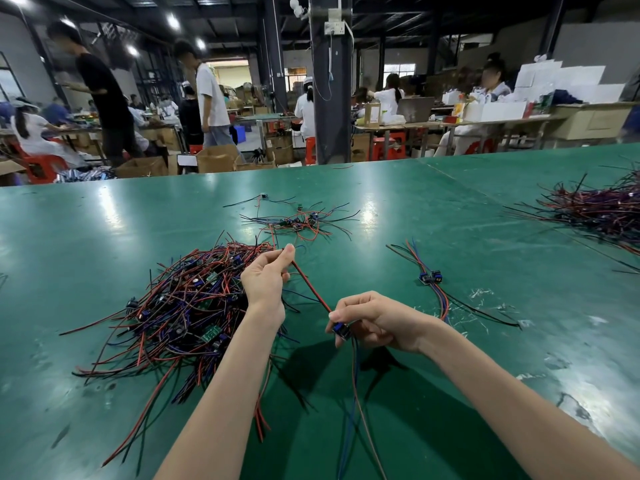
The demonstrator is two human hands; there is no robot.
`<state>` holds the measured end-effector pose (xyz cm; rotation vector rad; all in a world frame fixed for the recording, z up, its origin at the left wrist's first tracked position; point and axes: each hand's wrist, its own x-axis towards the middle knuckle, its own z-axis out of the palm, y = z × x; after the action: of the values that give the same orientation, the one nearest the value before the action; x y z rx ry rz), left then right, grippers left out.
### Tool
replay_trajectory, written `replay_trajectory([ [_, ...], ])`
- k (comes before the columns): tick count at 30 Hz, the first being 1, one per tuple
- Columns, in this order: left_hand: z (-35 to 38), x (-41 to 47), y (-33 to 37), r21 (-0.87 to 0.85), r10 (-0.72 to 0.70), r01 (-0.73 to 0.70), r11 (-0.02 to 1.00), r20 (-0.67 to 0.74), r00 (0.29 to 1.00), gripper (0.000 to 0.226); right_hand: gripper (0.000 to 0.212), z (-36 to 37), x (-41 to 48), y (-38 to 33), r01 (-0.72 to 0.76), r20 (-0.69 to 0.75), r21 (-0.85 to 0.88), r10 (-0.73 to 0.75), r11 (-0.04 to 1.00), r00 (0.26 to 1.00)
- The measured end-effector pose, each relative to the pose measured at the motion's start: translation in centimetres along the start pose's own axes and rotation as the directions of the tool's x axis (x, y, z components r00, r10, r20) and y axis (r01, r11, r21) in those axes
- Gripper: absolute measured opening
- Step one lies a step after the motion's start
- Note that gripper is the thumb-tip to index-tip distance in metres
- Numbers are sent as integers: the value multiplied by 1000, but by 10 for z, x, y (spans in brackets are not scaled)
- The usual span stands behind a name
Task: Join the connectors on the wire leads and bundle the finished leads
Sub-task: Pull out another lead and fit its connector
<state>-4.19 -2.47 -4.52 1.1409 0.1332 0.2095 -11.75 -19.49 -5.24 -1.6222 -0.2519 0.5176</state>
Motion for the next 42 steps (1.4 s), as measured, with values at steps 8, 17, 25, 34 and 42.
replay_trajectory([
  [8,15,-13,-6,15,-107,106,994,233,967,24,18,2,5,-1,106,-275,-28,-109,994,955],
  [17,24,-37,-20,290,-246,98,952,535,808,9,19,-11,11,1,227,-667,140,-78,964,741],
  [25,24,-48,-26,398,-254,-9,917,602,757,8,14,-14,11,1,275,-674,211,-63,938,736],
  [34,25,-51,-21,462,-340,28,887,609,716,9,9,-14,10,1,291,-672,231,-64,929,738],
  [42,27,-50,-20,395,-279,69,916,504,817,10,6,-14,11,1,296,-658,277,-44,914,751],
])
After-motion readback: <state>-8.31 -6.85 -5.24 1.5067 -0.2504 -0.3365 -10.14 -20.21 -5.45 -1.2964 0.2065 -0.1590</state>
